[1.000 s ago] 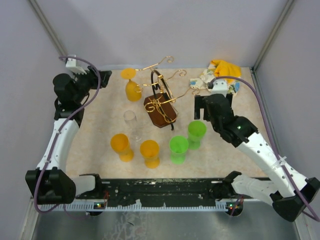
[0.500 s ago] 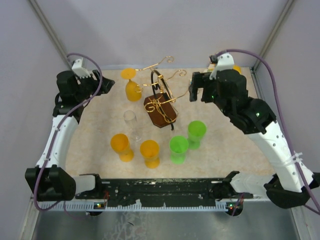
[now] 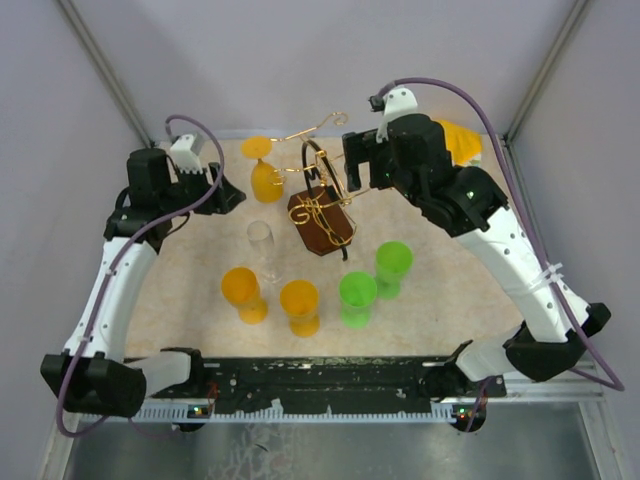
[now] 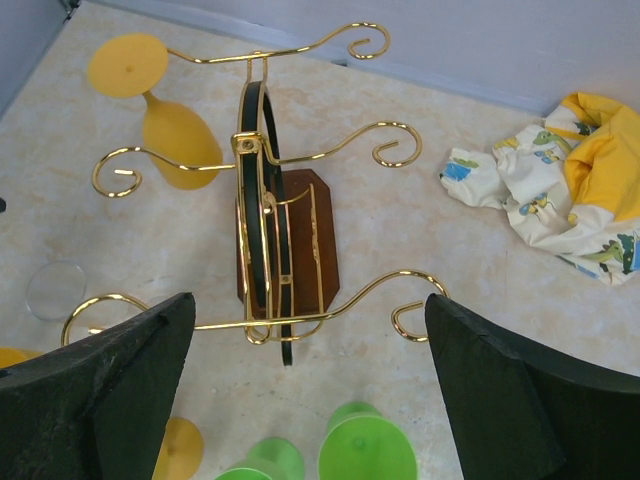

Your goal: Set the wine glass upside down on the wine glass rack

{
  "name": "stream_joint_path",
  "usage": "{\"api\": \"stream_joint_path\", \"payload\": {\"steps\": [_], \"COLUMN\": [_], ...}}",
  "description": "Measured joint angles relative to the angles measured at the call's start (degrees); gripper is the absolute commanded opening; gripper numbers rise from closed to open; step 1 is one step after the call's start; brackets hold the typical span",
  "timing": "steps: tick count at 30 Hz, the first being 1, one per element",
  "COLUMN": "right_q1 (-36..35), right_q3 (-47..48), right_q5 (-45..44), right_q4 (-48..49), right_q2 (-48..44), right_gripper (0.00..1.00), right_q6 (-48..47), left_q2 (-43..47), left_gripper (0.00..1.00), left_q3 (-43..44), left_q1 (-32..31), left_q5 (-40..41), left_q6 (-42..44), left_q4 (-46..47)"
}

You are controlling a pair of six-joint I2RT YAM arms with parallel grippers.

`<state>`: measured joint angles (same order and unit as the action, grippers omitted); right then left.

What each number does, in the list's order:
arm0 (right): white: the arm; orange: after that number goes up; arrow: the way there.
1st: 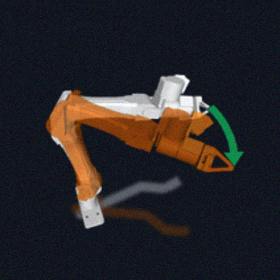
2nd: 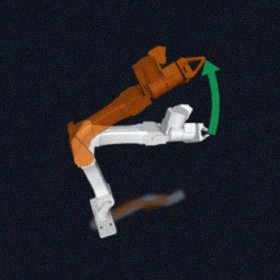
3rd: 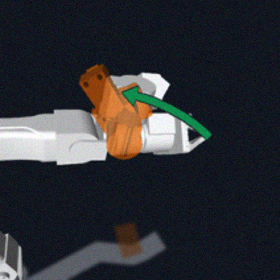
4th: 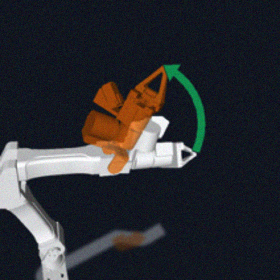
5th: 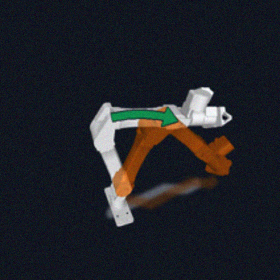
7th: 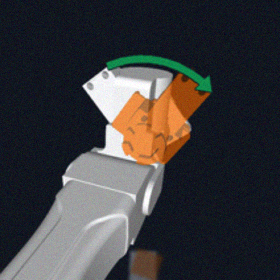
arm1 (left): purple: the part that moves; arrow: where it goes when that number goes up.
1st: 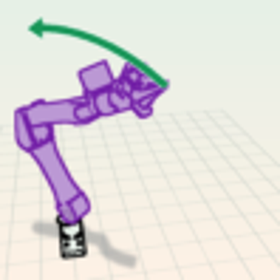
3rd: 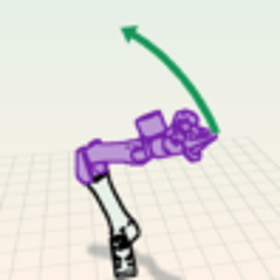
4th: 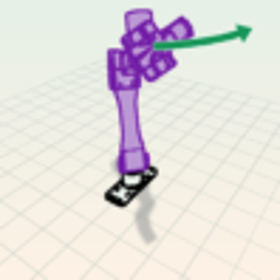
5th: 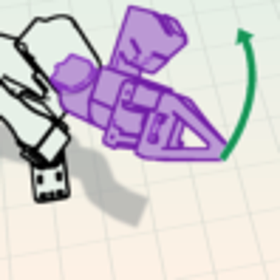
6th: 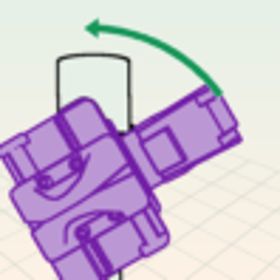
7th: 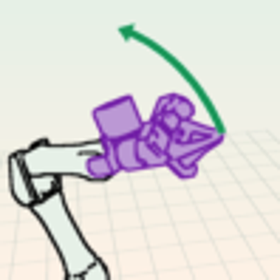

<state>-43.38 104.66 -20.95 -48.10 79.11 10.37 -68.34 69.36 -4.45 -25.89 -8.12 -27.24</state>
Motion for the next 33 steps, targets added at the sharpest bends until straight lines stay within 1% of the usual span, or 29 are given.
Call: {"api": "stream_joint_path", "payload": {"steps": [5,9,14,18,22,28,30,31,33], "right_q1": [0.0,0.0,0.0,0.0,0.0,0.0,0.0,0.0,0.0], "right_q3": [-0.9,-2.5,-4.6,-6.2,-6.4,-7.1,-7.6,-7.7,-8.3], "right_q5": [0.0,0.1,0.0,0.0,-0.4,-1.2,-1.4,-1.5,-1.5], "right_q4": [0.6,0.6,1.3,1.8,2.3,2.8,2.8,2.7,2.8], "right_q2": [-0.2,-0.2,-0.6,-1.5,-2.5,-3.8,-4.1,-4.1,-4.1], "right_gripper": [0.99,0.99,0.99,0.99,0.99,0.99,0.99,0.99,0.99], "right_q6": [-0.4,-0.6,-0.9,-0.9,-1.0,-1.2,-1.3,-1.3,-1.3], "left_q2": [3.4,4.6,4.6,4.6,4.1,3.3,3.1,2.9,2.3], "left_gripper": [0.69,0.68,0.68,0.64,0.59,0.56,0.52,0.49,0.37], "left_q3": [0.9,0.9,0.9,0.4,-0.5,-2.3,-2.9,-3.0,-3.1], "left_q1": [-6.5,-9.9,-10.3,-10.4,-10.7,-11.6,-11.7,-11.8,-12.0], "left_q5": [3.1,5.7,9.3,11.2,11.4,11.3,11.3,11.3,11.3], "left_q6": [0.6,0.5,0.5,0.4,0.3,0.2,0.2,0.0,-0.1], "left_q4": [-6.8,-10.4,-14.0,-15.2,-15.5,-15.1,-15.0,-14.8,-14.6]}}
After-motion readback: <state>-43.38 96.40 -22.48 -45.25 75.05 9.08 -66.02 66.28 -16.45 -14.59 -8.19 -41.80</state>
